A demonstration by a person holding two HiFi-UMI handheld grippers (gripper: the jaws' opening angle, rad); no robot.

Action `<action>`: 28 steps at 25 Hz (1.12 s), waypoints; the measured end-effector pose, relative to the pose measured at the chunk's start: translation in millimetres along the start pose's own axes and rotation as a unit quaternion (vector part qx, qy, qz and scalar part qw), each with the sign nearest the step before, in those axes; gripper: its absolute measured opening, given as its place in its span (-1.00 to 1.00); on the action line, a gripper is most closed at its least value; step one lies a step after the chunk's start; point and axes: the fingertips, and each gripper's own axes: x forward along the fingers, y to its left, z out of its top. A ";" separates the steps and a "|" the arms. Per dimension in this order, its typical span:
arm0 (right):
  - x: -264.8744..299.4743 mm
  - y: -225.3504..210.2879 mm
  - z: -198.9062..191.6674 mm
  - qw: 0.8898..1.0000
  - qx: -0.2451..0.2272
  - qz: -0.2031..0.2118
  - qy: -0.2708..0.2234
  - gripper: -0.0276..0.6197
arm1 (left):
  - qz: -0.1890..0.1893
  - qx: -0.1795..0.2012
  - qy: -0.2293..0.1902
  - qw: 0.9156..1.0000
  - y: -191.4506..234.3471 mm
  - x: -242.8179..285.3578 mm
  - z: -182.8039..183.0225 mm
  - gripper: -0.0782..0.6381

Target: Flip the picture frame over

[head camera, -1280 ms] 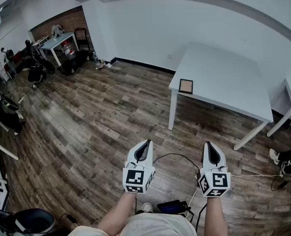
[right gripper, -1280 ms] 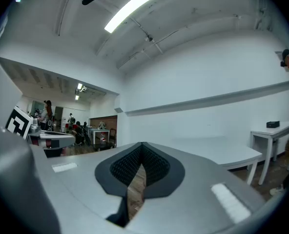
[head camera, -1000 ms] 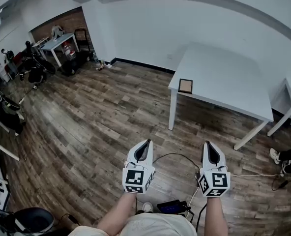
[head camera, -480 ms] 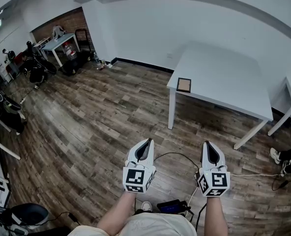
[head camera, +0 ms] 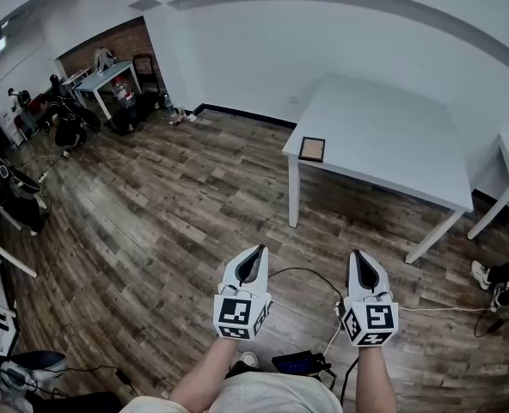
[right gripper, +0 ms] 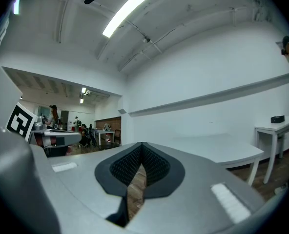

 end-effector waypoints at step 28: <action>86.8 -39.6 -22.2 1.000 0.004 -0.010 0.024 -0.84 | -0.028 -0.009 0.009 1.000 17.6 104.3 -22.0 -0.78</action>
